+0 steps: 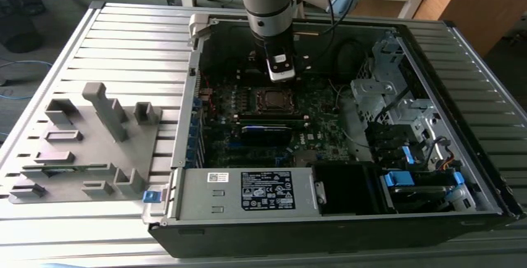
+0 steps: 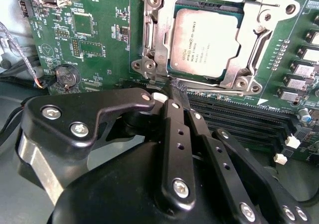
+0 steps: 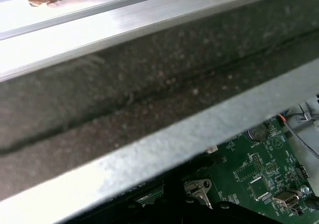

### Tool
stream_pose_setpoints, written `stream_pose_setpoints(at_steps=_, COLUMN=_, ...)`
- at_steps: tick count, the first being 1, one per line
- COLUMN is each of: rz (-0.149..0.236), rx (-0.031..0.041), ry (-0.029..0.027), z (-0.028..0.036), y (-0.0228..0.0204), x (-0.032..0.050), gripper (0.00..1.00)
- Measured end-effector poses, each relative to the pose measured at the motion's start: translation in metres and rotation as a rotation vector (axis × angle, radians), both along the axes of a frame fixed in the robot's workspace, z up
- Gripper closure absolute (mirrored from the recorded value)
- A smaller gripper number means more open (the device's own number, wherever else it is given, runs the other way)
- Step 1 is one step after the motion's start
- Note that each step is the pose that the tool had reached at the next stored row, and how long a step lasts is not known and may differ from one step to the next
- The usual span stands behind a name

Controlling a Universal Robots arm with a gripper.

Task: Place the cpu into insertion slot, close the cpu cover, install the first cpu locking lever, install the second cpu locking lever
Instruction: 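Install the first cpu locking lever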

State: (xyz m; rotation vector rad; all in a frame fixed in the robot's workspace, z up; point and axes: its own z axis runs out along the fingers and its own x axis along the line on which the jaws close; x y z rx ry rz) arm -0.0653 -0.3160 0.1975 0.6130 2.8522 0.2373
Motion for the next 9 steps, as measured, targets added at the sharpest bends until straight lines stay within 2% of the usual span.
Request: stream_pose_setpoints(at_steps=9, rz=0.000, rx=-0.0004, ry=0.0003, z=0.0002, y=0.0012, x=-0.0001, gripper=0.89)
